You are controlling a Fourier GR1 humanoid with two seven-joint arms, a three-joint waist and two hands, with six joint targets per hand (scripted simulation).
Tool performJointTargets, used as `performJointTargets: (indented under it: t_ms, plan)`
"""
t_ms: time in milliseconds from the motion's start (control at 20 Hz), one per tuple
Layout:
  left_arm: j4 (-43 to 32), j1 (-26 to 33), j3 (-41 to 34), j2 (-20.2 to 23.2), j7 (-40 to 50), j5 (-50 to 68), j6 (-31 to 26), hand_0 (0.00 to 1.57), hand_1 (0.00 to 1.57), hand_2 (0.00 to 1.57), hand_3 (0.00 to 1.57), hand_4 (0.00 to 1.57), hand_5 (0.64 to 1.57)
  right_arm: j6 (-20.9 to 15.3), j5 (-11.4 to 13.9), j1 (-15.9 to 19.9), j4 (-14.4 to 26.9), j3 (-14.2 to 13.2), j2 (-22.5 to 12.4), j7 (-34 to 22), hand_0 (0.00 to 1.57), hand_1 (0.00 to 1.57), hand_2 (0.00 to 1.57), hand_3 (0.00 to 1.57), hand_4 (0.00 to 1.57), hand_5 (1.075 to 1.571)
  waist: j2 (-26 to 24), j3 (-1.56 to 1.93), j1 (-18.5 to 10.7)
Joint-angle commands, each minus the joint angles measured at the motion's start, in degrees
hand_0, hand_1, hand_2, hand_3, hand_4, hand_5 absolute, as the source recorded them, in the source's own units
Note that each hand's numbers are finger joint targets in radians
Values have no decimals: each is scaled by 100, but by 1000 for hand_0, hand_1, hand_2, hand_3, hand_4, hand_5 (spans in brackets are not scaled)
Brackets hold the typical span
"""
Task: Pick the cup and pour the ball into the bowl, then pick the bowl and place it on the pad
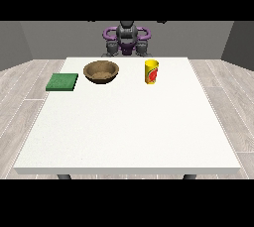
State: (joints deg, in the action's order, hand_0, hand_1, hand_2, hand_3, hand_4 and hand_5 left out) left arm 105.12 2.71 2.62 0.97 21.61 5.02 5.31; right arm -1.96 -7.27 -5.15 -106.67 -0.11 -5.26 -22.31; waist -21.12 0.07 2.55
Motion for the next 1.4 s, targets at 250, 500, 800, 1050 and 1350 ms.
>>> performJointTargets:
  t_ms: [250, 500, 800, 1050, 1350]
  plan:
    - [276, -1050, 455, -95, -225, -512, 780, 0, 0, 0, 0, 602, 1556, -261, 71, 593, -671, -91, 116, 79, 0, 0, 0, 0, 755, 1551, 1489, -6, 124]
    - [-352, -1242, 492, -96, -1420, -699, 742, 0, 0, 0, 0, 575, 1537, 39, -76, 905, -120, -294, 137, 1140, 0, 0, 0, 225, 727, 1551, 2531, -5, 120]
    - [-1323, -1368, -260, 107, -2886, -677, 425, 0, 0, 0, 0, 555, 1496, 457, -229, 771, 186, -388, 117, 2079, 0, 0, 0, 0, 691, 1547, 3291, -6, 350]
    - [-2327, -1528, -502, 244, -3848, -553, 105, 0, 0, 0, 0, 307, 1480, 784, -722, 1414, 530, -1069, -372, 2175, 0, 0, 0, 0, 683, 1553, 3697, -7, 344]
    - [-3621, -1818, -623, 282, -4092, -468, -173, 0, 0, 0, 0, 0, 1441, 899, -514, 1181, 1422, -1201, -389, 2561, 0, 0, 0, 0, 667, 1560, 3073, -6, 152]
